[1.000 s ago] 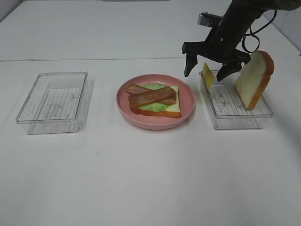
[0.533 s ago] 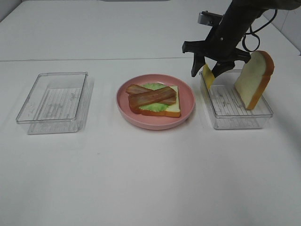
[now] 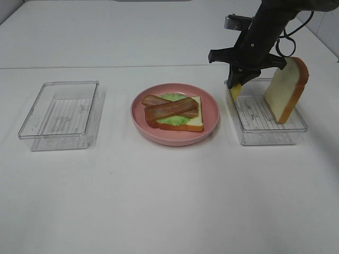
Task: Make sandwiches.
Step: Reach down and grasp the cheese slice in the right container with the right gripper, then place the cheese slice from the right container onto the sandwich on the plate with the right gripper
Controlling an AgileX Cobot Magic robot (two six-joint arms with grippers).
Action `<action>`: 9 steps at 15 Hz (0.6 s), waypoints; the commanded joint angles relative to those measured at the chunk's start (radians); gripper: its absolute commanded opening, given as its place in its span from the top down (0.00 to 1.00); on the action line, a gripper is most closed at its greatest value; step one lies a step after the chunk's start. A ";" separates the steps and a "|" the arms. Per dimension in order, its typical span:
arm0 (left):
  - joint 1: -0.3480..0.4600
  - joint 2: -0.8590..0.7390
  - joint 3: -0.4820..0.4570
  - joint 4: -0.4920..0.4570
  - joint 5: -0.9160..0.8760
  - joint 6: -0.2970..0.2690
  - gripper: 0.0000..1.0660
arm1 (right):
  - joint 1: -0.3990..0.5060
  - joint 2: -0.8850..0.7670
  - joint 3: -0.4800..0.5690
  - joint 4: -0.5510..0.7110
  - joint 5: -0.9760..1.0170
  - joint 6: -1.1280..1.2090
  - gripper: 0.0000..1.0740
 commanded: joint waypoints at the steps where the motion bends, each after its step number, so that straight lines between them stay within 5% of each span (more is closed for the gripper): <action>1: 0.002 -0.021 0.002 -0.006 -0.006 -0.004 0.06 | -0.003 0.005 -0.003 -0.005 0.012 0.016 1.00; 9: 0.002 -0.021 0.002 -0.006 -0.006 -0.004 0.06 | -0.002 0.001 -0.003 0.004 0.045 0.016 1.00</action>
